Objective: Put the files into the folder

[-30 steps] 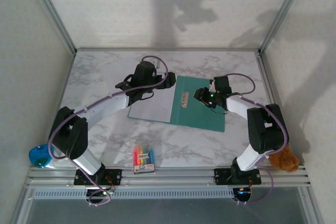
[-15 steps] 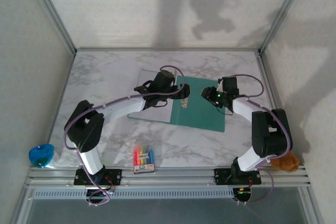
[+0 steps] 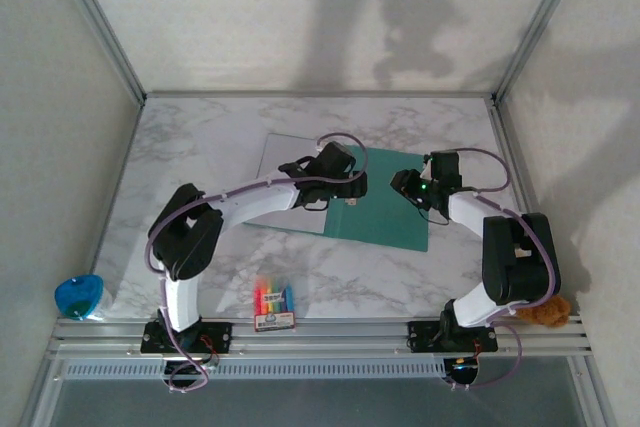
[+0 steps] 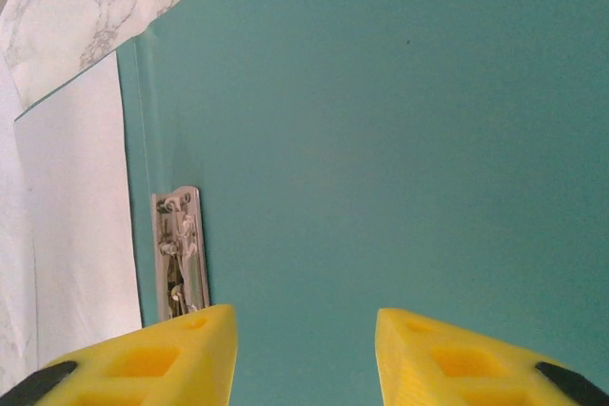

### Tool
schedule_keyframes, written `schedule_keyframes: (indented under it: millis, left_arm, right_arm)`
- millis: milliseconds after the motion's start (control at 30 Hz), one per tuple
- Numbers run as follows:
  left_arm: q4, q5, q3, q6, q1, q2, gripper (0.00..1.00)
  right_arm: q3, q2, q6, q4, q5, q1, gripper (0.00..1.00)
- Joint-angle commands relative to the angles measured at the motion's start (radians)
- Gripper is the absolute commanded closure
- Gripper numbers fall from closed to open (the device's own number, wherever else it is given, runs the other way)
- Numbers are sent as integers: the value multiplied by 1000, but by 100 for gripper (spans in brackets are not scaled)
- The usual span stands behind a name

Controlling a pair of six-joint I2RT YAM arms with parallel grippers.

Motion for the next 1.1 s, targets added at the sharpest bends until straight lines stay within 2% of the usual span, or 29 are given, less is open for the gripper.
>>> schedule_keyframes:
  millis: [0, 167, 300, 400, 767, 1067]
  left_arm:
    - [-81, -51, 71, -1, -26, 55, 11]
    - [-174, -89, 180, 4, -44, 147, 30]
    - [-192, -89, 204, -3, -47, 184, 39]
    - [-211, -84, 217, -12, -46, 207, 54]
    - [-231, -58, 236, -18, -46, 249, 70]
    - [-238, -54, 237, -15, -49, 258, 71]
  right_arm:
    - [-7, 20, 16, 31, 6, -6, 57]
    - [-7, 44, 22, 37, 1, -8, 58]
    - [-2, 61, 26, 41, -5, -8, 58]
    - [0, 70, 27, 41, -4, -7, 59]
    - [6, 85, 30, 40, -9, -8, 59]
    - [14, 97, 32, 31, -10, -7, 59]
